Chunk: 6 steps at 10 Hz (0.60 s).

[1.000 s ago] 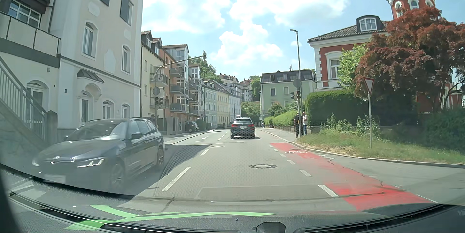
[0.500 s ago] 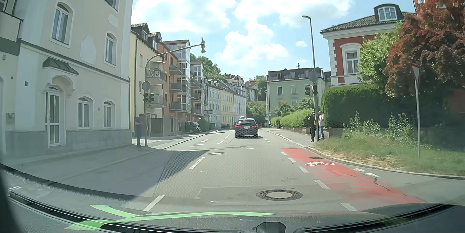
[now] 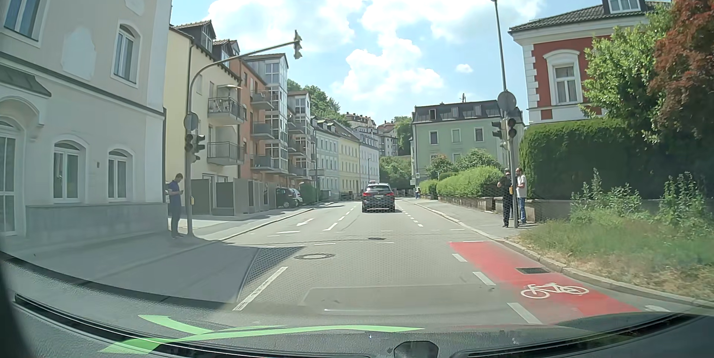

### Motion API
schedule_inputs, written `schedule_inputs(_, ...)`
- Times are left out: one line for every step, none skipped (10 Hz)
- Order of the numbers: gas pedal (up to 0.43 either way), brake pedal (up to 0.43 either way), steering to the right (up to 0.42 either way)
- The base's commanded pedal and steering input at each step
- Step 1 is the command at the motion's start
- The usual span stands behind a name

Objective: Follow the waypoints while adhering to traffic rules and regulations

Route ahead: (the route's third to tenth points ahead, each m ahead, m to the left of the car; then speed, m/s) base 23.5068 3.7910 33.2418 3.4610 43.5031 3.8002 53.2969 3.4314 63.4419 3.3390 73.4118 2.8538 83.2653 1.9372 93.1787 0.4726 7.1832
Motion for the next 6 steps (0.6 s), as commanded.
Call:
schedule_inputs(0.24, 0.0, -0.008)
schedule_inputs(0.24, 0.0, -0.012)
schedule_inputs(0.24, 0.0, -0.015)
schedule_inputs(0.24, 0.0, -0.014)
schedule_inputs(0.24, 0.0, -0.01)
schedule_inputs(0.24, 0.0, -0.009)
